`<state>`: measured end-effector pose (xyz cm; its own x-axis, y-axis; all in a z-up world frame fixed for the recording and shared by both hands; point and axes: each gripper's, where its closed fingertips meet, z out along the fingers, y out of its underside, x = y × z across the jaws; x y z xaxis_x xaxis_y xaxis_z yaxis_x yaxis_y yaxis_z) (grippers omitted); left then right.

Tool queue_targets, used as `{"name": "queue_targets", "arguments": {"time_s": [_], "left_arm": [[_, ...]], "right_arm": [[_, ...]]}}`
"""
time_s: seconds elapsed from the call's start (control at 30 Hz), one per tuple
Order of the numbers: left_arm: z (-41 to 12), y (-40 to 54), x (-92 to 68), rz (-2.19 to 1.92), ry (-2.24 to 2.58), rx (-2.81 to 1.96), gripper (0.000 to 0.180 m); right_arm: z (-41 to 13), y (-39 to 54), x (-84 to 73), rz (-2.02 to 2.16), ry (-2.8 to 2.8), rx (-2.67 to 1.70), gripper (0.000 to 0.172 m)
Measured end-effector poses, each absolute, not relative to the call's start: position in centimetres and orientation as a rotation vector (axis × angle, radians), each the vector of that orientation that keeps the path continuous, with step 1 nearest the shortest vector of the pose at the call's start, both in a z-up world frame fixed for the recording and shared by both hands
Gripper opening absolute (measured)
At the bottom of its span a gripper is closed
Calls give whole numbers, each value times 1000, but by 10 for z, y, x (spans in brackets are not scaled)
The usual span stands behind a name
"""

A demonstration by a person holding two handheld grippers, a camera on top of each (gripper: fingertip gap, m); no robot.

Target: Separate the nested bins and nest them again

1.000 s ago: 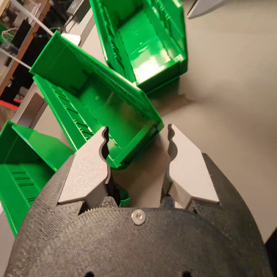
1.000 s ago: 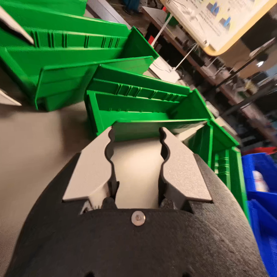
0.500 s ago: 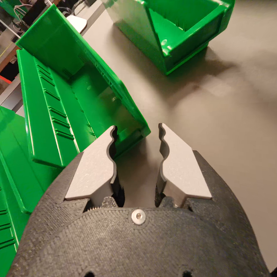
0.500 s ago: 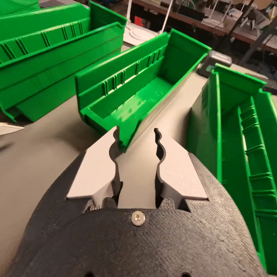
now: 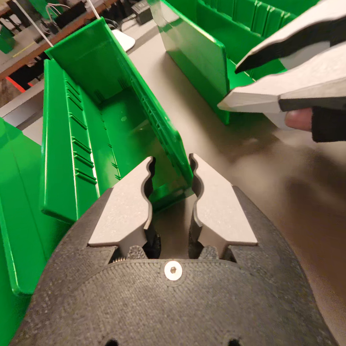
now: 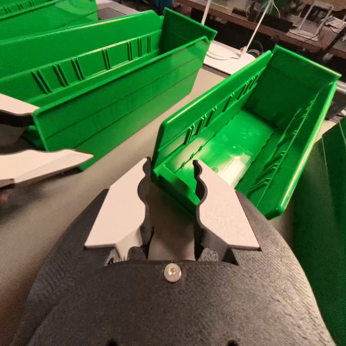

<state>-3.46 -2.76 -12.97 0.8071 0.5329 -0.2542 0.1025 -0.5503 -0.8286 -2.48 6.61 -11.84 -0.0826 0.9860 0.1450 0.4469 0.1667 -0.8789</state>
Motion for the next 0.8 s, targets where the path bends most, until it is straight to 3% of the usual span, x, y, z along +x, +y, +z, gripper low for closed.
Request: {"name": "queue_targets", "arguments": {"time_s": [0.1,0.3,0.43,0.57,0.8], "left_arm": [[-120,-22,-31,639,-486,-2022,16],[-109,-13,-40,626,-550,-1953,14],[-108,-17,-46,635,-604,-1916,10],[-107,-33,-44,641,-699,-1840,1],[-102,-21,-3,501,-827,-1679,2]], "right_arm": [[-119,75,-16,899,-1618,-1411,29],[-107,67,-20,990,-1591,-1401,40],[-106,67,-26,1035,-1568,-1415,14],[-106,74,-15,1035,-1543,-1415,12],[-106,79,5,1061,-1511,-1437,10]]}}
